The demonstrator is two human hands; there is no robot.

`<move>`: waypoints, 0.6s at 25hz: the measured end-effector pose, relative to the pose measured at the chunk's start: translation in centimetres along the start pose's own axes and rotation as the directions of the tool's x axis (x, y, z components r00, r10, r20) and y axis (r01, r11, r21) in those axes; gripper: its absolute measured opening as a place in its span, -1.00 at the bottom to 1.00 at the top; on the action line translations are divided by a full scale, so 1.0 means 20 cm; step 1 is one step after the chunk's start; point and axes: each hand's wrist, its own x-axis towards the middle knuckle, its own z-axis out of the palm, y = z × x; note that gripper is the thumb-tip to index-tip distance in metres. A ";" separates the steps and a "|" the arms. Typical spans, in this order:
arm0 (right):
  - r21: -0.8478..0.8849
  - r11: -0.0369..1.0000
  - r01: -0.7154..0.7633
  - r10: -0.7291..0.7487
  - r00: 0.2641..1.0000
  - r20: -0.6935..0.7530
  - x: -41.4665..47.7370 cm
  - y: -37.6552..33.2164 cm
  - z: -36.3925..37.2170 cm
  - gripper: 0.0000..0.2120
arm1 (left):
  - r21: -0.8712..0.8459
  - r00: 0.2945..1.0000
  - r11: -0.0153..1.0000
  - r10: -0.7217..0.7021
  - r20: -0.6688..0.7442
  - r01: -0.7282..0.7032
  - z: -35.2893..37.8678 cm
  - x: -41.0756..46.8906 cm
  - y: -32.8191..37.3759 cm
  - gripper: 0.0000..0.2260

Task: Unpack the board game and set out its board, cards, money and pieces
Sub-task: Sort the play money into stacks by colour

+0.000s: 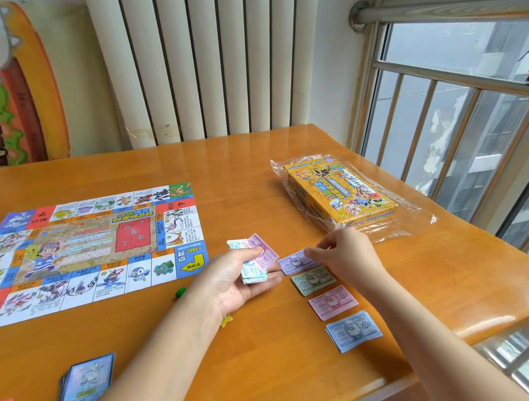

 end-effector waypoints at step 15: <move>0.567 0.784 0.254 -0.327 0.945 0.029 -0.25 -0.09 -0.07 -0.73 | 0.404 0.941 0.850 0.312 0.134 -0.339 0.07 -0.08 -0.04 -0.89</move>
